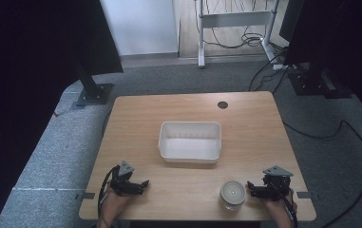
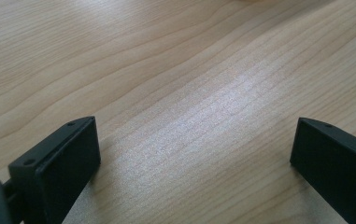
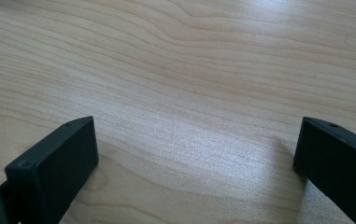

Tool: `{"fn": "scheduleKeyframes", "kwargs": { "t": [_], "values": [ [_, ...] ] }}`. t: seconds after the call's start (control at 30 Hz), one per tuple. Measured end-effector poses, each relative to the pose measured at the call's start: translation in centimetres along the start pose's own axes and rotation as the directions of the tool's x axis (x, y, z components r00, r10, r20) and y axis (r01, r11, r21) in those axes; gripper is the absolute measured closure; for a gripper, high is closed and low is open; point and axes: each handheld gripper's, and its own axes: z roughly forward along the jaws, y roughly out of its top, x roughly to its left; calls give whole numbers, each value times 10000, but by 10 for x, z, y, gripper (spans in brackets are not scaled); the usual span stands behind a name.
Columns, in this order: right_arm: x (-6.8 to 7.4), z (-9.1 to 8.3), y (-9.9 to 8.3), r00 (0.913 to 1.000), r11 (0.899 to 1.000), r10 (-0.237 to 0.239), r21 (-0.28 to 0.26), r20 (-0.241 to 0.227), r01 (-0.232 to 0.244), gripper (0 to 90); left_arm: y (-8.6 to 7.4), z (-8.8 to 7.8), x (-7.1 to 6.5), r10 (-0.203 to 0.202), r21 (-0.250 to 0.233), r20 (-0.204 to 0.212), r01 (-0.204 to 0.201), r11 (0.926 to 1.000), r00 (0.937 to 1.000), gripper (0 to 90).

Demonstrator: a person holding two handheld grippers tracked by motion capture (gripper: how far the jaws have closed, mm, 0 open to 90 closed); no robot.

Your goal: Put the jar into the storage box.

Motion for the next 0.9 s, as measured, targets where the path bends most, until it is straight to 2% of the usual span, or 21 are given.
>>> {"fn": "scheduleKeyframes", "kwargs": {
  "t": [0.9],
  "values": [
    [-1, -2, -1, 9998, 9999, -125, 5, -141, 125, 0, 0, 0, 0, -38, -9, -50, 38, 10000, 10000, 13]
  ]
}}
